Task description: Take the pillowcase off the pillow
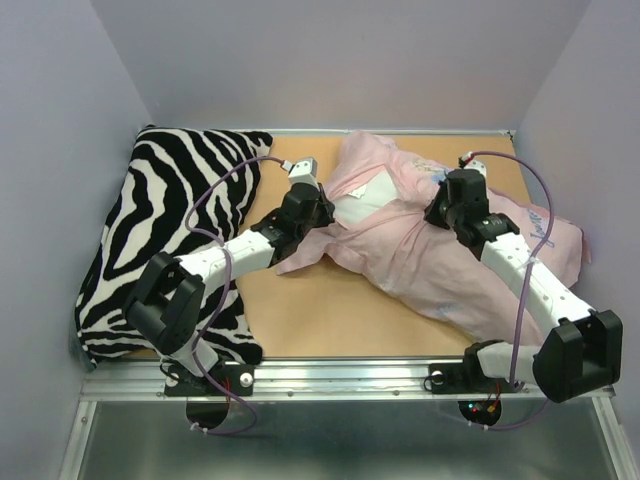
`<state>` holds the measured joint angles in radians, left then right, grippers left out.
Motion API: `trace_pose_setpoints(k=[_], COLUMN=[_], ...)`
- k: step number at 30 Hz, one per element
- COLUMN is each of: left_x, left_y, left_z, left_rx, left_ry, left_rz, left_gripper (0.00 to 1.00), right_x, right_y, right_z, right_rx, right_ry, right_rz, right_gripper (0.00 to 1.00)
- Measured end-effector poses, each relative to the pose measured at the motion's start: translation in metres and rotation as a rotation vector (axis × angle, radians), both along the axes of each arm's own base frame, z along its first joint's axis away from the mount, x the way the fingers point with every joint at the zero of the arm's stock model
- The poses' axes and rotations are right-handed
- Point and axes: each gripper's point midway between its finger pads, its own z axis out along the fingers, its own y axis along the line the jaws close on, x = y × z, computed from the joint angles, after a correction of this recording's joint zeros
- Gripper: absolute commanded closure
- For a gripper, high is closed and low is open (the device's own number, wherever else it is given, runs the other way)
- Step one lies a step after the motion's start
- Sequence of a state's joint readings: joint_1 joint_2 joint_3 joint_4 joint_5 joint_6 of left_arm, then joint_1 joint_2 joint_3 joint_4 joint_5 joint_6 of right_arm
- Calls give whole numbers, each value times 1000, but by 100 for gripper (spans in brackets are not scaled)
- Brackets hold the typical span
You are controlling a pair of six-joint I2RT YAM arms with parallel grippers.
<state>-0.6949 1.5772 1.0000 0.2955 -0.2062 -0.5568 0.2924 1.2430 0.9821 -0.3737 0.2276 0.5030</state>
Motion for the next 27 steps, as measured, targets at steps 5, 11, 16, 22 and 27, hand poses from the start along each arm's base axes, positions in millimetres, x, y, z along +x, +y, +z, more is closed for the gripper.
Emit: trace_pose_setpoints(k=[5, 11, 16, 22, 27], left_x=[5, -6, -8, -15, -18], left_y=[10, 18, 15, 6, 3], left_z=[3, -4, 0, -1, -1], left_rx=[-37, -94, -89, -65, -57], left_ry=[8, 8, -19, -29, -34], left_rz=[31, -7, -52, -79, -84], left_gripper=[100, 100, 100, 100, 100], right_x=[4, 2, -4, -7, -14], right_y=[-18, -23, -20, 18, 81], right_z=[1, 7, 29, 87, 131], right_rx=[36, 110, 91, 77, 60], right_ry=[3, 8, -25, -141, -237], right_rz=[-37, -19, 28, 160, 326], right_gripper=[99, 78, 70, 70, 70])
